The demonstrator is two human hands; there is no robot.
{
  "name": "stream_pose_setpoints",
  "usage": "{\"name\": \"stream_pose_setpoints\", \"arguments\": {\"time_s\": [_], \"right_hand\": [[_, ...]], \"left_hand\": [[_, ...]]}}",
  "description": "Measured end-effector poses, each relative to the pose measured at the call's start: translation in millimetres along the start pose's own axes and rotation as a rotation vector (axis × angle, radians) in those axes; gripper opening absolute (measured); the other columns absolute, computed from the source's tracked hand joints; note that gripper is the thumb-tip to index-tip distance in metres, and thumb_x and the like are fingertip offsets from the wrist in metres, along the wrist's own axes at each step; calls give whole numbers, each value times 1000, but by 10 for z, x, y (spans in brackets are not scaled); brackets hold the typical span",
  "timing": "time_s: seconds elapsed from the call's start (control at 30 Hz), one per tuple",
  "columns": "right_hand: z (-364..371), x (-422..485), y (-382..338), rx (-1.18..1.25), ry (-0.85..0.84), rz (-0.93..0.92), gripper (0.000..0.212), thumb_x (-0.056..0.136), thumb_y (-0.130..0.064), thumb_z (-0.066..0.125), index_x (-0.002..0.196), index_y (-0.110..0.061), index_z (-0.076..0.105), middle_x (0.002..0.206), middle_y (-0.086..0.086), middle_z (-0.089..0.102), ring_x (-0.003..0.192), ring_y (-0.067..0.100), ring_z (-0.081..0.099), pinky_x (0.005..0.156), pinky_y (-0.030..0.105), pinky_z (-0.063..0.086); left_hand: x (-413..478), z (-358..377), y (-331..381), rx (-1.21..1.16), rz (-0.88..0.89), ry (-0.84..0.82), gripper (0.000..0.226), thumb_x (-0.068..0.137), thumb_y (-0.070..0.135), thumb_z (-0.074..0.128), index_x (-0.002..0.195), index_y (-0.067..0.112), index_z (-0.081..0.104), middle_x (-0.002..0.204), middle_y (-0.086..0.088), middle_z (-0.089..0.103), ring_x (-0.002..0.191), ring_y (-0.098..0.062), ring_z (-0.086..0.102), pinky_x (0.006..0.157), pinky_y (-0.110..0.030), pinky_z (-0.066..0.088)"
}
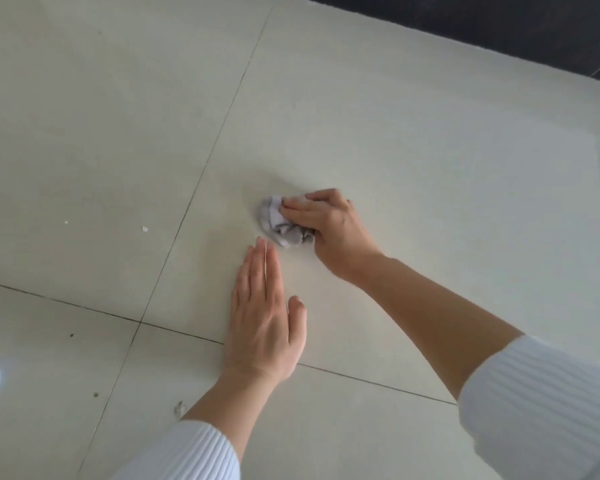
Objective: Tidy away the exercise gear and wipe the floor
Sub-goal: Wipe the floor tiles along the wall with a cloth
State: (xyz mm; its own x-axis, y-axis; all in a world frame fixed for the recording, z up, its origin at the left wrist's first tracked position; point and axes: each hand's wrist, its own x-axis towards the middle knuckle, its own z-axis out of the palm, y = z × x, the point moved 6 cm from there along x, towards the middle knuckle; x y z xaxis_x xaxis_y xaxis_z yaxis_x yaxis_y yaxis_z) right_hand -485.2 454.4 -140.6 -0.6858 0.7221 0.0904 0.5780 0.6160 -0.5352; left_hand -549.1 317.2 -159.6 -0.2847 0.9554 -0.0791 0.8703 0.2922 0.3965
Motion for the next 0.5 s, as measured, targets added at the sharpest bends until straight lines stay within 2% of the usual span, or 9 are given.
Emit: {"name": "stream_pose_setpoints", "arguments": {"time_s": [0.13, 0.17, 0.23, 0.3, 0.33, 0.37, 0.43, 0.5], "right_hand": [[-235, -985, -7, -43, -54, 7, 53, 71, 3, 49, 113, -20, 72, 119, -9, 67, 107, 25, 58, 88, 37, 47], [-351, -1171, 68, -66, -19, 52, 54, 70, 6, 49, 112, -19, 72, 119, -7, 67, 107, 25, 58, 88, 38, 49], [-642, -1490, 456, -64, 144, 346, 48, 75, 10, 52, 110, -16, 73, 116, 1, 69, 104, 26, 61, 86, 36, 52], [-877, -1839, 894, -5, 364, 776, 29, 85, -4, 50, 97, -18, 72, 94, 5, 69, 83, 28, 60, 70, 29, 49], [-906, -1957, 966, -31, 425, 910, 26, 86, -9, 48, 94, -22, 69, 85, 4, 62, 74, 25, 51, 64, 27, 45], [-853, -1985, 915, -115, 415, 953, 29, 85, -8, 46, 96, -26, 67, 84, 4, 55, 76, 22, 48, 67, 26, 44], [-604, -1937, 511, -144, 410, 823, 46, 79, 1, 46, 103, -31, 67, 94, 7, 58, 88, 22, 49, 83, 34, 49], [-267, -1992, -131, -118, 332, 607, 55, 74, 5, 45, 114, -25, 68, 115, 0, 66, 96, 28, 55, 84, 38, 51]], "left_hand": [[1, 9, -17, -36, 11, 4, 72, 84, 26, 25, 148, -4, 16, 157, -19, 17, 146, -29, 14, 117, -35, 8], [7, 14, -14, -18, 19, 7, 71, 85, 27, 25, 148, -5, 17, 156, -20, 19, 145, -30, 15, 117, -36, 9], [15, 29, -12, 15, 31, 20, 70, 86, 28, 26, 147, -6, 20, 155, -21, 22, 145, -32, 17, 117, -38, 11], [21, 40, -2, 22, 52, 19, 71, 87, 31, 25, 147, -7, 21, 155, -22, 21, 145, -33, 17, 118, -39, 12], [25, 46, 8, 22, 63, 16, 71, 88, 33, 24, 147, -6, 21, 155, -22, 21, 145, -33, 16, 119, -40, 13], [25, 51, 7, 21, 69, 15, 72, 88, 35, 23, 147, -6, 22, 155, -22, 21, 144, -34, 16, 119, -41, 13], [27, 47, -4, 6, 72, 23, 71, 88, 35, 24, 146, -6, 25, 154, -22, 22, 144, -35, 16, 119, -42, 14], [28, 24, -6, -17, 77, 28, 70, 87, 33, 25, 145, -6, 28, 153, -23, 24, 143, -36, 17, 118, -43, 13]]}}
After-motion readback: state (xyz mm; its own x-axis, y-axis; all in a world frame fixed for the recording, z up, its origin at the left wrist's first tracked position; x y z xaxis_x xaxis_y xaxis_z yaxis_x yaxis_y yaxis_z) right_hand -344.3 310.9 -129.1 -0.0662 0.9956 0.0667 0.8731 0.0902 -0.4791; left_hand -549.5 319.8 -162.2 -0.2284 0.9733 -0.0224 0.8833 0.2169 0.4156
